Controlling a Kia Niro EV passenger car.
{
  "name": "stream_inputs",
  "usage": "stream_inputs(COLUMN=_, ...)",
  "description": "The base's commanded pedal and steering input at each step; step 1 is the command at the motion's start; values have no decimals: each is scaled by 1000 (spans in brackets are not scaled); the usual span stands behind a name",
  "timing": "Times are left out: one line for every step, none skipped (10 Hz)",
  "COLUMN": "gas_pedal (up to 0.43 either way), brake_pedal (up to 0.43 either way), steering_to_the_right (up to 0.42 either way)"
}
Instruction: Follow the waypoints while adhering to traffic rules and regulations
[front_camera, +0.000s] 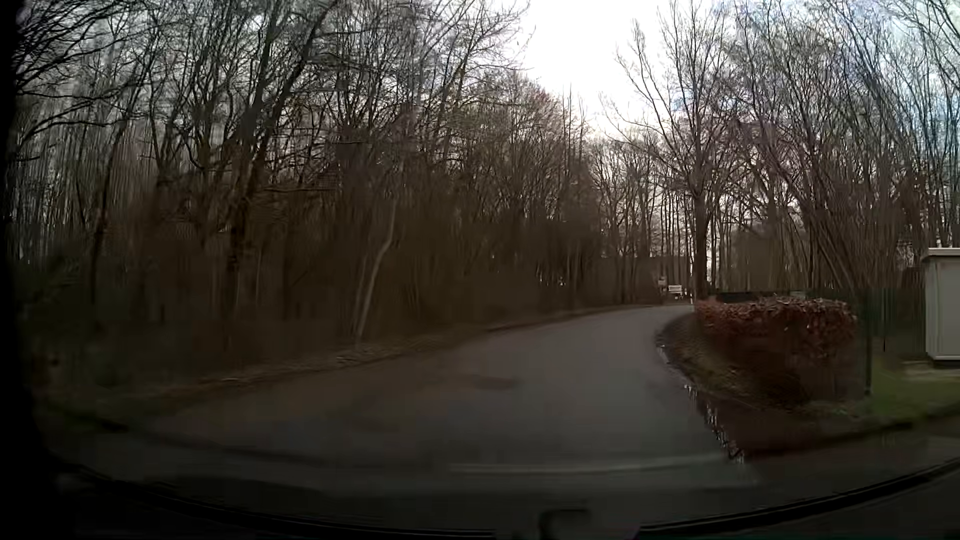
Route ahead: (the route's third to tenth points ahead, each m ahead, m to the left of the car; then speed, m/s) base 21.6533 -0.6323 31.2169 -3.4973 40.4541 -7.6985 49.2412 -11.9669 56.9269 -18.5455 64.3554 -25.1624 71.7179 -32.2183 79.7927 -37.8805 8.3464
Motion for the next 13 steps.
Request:
stream_inputs(gas_pedal=138, brake_pedal=0, steering_to_the_right=50)
stream_inputs(gas_pedal=150, brake_pedal=0, steering_to_the_right=49)
stream_inputs(gas_pedal=157, brake_pedal=0, steering_to_the_right=49)
stream_inputs(gas_pedal=169, brake_pedal=0, steering_to_the_right=49)
stream_inputs(gas_pedal=169, brake_pedal=0, steering_to_the_right=49)
stream_inputs(gas_pedal=169, brake_pedal=0, steering_to_the_right=49)
stream_inputs(gas_pedal=169, brake_pedal=0, steering_to_the_right=50)
stream_inputs(gas_pedal=169, brake_pedal=0, steering_to_the_right=52)
stream_inputs(gas_pedal=169, brake_pedal=0, steering_to_the_right=53)
stream_inputs(gas_pedal=169, brake_pedal=0, steering_to_the_right=53)
stream_inputs(gas_pedal=169, brake_pedal=0, steering_to_the_right=53)
stream_inputs(gas_pedal=169, brake_pedal=0, steering_to_the_right=53)
stream_inputs(gas_pedal=169, brake_pedal=0, steering_to_the_right=53)
